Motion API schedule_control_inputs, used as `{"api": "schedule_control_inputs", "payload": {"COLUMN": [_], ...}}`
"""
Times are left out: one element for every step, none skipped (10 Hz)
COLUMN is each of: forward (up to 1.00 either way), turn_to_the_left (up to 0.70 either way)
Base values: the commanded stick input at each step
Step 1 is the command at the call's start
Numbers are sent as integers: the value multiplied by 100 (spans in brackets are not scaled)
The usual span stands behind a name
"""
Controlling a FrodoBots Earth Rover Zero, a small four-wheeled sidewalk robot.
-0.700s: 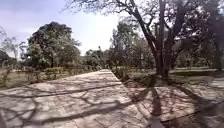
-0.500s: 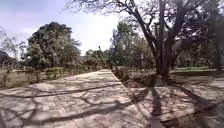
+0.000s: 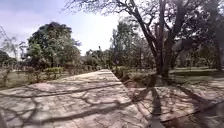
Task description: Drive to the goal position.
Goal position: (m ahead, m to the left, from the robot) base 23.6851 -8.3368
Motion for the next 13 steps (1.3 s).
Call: {"api": "schedule_control_inputs", "payload": {"forward": [70, 70, 70, 70, 70, 70, 70, 70, 70, 70, 70, 70, 70], "turn_to_the_left": [0, 0, 0, 0, 0, 0, 0, 0, 3, 26, 35, 35, 35]}}
